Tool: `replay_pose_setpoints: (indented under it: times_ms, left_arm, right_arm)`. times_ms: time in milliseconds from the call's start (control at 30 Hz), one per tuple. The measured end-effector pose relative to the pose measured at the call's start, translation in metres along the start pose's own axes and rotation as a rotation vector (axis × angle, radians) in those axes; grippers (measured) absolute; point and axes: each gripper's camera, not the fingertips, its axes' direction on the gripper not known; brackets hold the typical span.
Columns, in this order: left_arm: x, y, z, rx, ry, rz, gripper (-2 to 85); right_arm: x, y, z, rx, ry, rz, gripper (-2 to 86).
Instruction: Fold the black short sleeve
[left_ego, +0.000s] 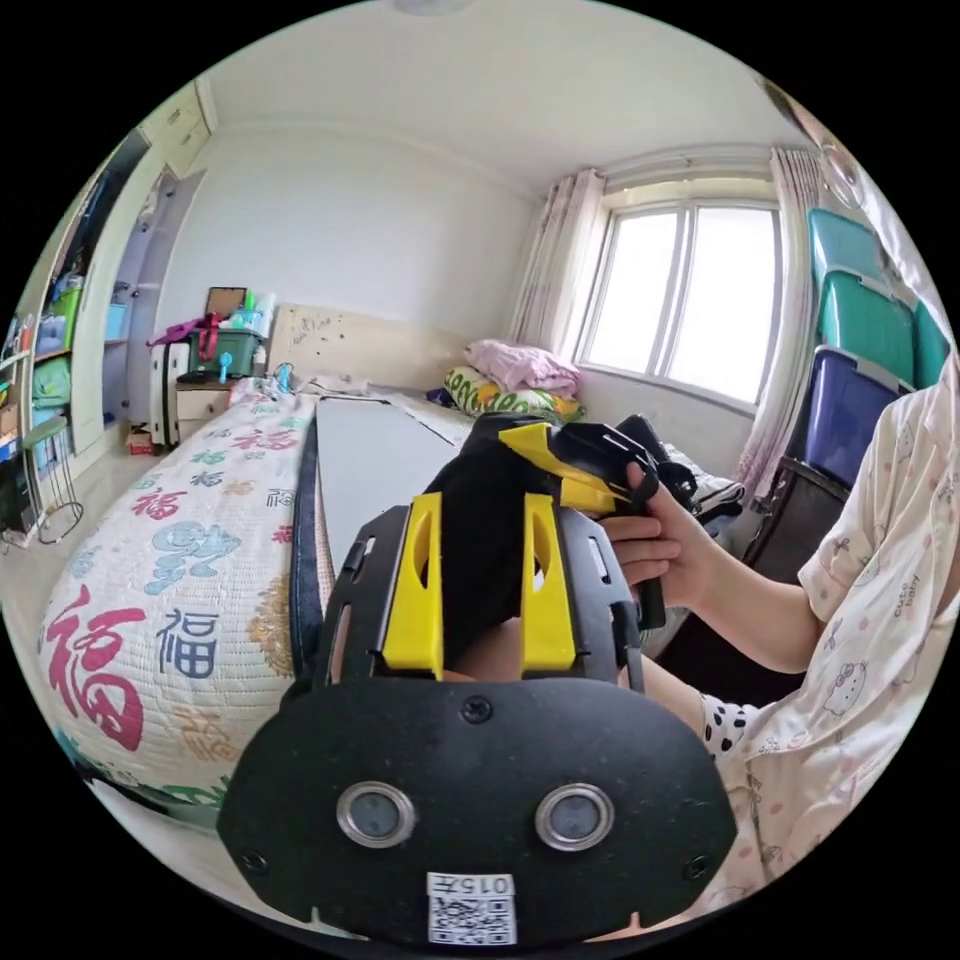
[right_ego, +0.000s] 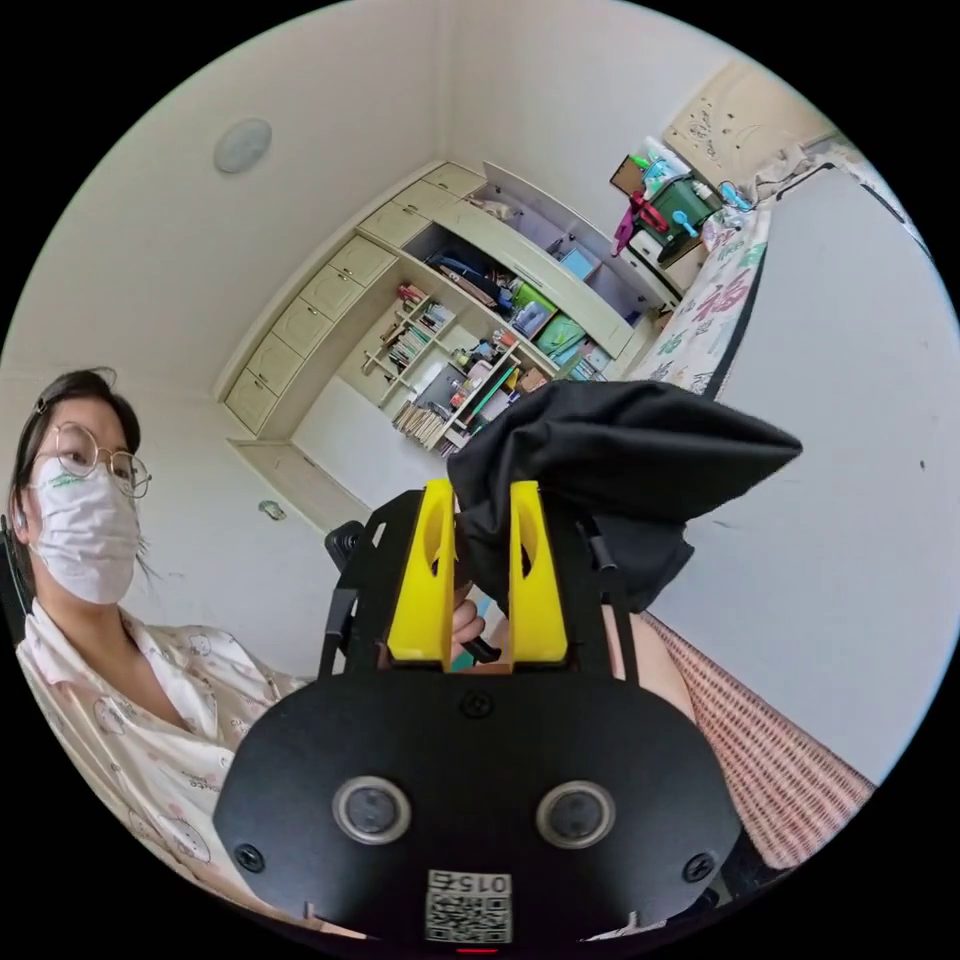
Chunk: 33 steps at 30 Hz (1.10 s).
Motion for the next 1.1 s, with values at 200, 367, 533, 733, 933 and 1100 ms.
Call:
replay_pose_setpoints:
  times_ms: [200, 367, 533, 733, 933, 1100]
  left_arm:
    - [-0.022, -0.002, 0.053, -0.134, -0.001, 0.016, 12.3]
    - [-0.035, -0.004, 0.068, -0.164, 0.046, 0.021, 12.9]
    - [-0.024, -0.034, 0.07, -0.18, 0.27, 0.101, 13.2]
    - [-0.018, -0.039, 0.108, -0.386, 0.338, 0.11, 9.1]
    - [-0.073, -0.01, 0.114, -0.406, 0.434, -0.06, 0.9]
    - [-0.095, 0.009, 0.062, -0.298, 0.332, -0.077, 0.1]
  right_arm:
    - [-0.027, 0.047, -0.002, -0.018, 0.081, 0.017, 10.4]
    - [-0.062, 0.105, 0.012, 0.004, 0.103, 0.001, 9.8]
    - [-0.117, 0.134, 0.05, -0.043, 0.2, -0.125, 11.0]
    - [-0.171, 0.172, 0.104, -0.063, 0.317, -0.23, 11.3]
    - [-0.203, 0.205, 0.147, -0.065, 0.321, -0.228, 11.2]
    - [-0.224, 0.222, 0.174, -0.05, 0.295, -0.198, 9.0]
